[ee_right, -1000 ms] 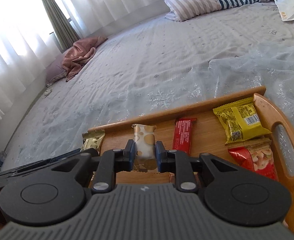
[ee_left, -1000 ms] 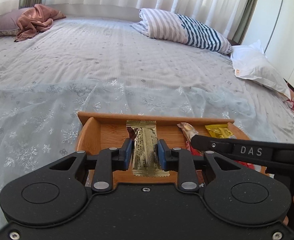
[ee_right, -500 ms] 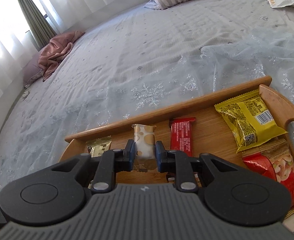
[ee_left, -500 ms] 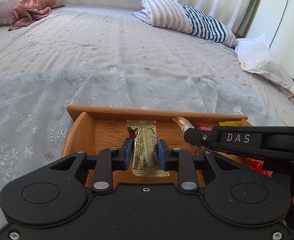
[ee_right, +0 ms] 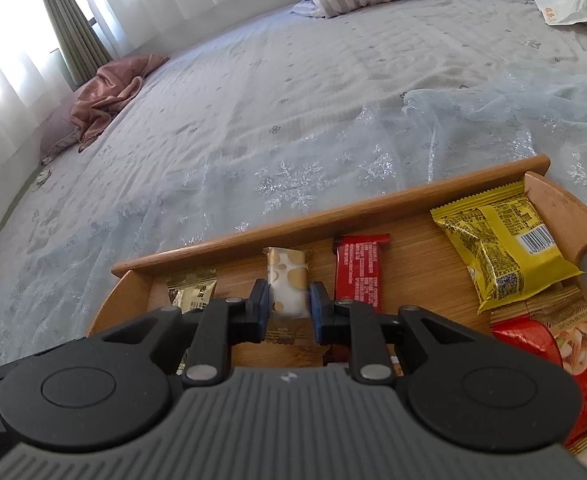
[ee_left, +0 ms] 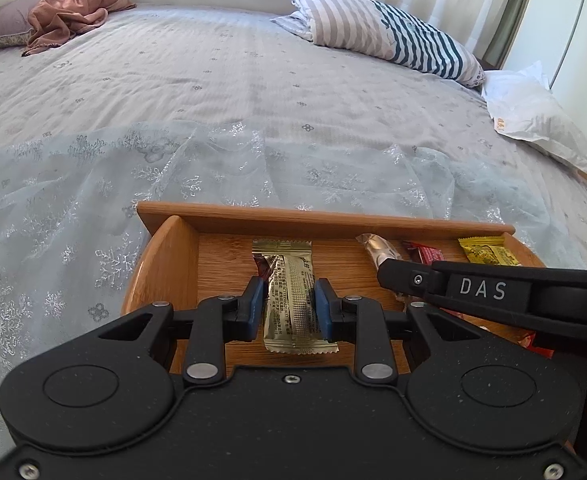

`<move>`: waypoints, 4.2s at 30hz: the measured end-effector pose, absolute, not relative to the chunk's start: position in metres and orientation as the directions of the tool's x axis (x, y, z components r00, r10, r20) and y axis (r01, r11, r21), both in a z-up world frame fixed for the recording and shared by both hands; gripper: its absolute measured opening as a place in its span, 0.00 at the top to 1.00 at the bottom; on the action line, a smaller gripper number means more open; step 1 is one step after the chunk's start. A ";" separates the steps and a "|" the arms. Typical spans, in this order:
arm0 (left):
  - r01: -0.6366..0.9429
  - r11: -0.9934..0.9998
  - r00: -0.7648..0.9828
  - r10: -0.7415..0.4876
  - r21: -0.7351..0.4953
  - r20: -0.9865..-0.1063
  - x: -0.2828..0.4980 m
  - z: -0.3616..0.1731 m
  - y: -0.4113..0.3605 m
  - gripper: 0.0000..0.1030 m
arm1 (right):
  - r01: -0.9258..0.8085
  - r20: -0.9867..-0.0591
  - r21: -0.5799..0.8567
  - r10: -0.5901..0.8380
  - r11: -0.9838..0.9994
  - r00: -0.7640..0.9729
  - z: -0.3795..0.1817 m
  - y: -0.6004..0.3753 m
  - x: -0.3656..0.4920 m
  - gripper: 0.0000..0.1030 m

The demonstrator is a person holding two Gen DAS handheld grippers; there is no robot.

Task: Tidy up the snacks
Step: 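Carry the gold wafer packet and cream cake bar over the tray with both tools, then open both tools to drop the wafer packet and cake bar on the tray, then move both tools back toward the remaining snacks beside the tray, then grasp the pink candy pack with the left tool while the right tool grasps the green snack pack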

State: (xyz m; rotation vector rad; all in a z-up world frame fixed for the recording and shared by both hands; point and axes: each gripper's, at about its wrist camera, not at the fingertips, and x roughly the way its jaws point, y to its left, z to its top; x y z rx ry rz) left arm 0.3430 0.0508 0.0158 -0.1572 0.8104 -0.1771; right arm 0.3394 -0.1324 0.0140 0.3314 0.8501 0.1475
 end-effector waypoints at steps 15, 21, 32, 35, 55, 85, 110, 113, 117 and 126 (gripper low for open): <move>0.098 0.978 0.691 -0.199 -0.183 -0.695 0.342 0.016 0.049 0.74 | -0.005 -0.711 0.353 0.272 0.936 0.649 0.010 -0.132 0.343 0.75; 0.086 0.982 0.696 -0.180 -0.168 -0.695 0.338 0.020 0.052 0.63 | -0.023 -0.695 0.373 0.295 0.928 0.655 0.013 -0.134 0.341 0.68; 0.093 0.986 0.741 -0.163 -0.141 -0.652 0.298 0.046 0.054 0.25 | -0.105 -0.643 0.341 0.313 0.934 0.699 0.039 -0.135 0.312 0.56; 0.098 0.985 0.748 -0.166 -0.139 -0.643 0.281 0.051 0.055 0.21 | -0.132 -0.629 0.307 0.305 0.943 0.715 0.045 -0.136 0.299 0.50; 0.110 0.987 0.782 -0.160 -0.119 -0.602 0.163 0.076 0.066 0.15 | -0.279 -0.555 0.210 0.349 0.937 0.755 0.062 -0.155 0.194 0.33; 0.155 0.975 0.703 -0.221 -0.158 -0.676 0.051 0.041 0.088 0.63 | -0.506 -0.524 0.065 0.461 0.860 0.716 0.017 -0.135 0.062 0.13; 0.232 0.948 0.633 -0.318 -0.219 -0.705 0.052 0.033 0.074 0.72 | -0.685 -0.540 -0.023 0.568 0.728 0.621 0.008 -0.111 0.015 0.13; 0.227 0.950 0.637 -0.311 -0.214 -0.706 0.053 0.035 0.076 0.74 | -0.689 -0.552 -0.028 0.563 0.724 0.615 0.006 -0.108 0.018 0.13; 0.226 0.950 0.625 -0.310 -0.214 -0.716 0.053 0.032 0.076 0.74 | -0.698 -0.567 -0.032 0.562 0.715 0.602 0.004 -0.105 0.020 0.17; 0.209 0.952 0.594 -0.306 -0.225 -0.744 0.062 0.018 0.072 0.68 | -0.702 -0.580 -0.026 0.561 0.712 0.591 0.005 -0.101 0.016 0.38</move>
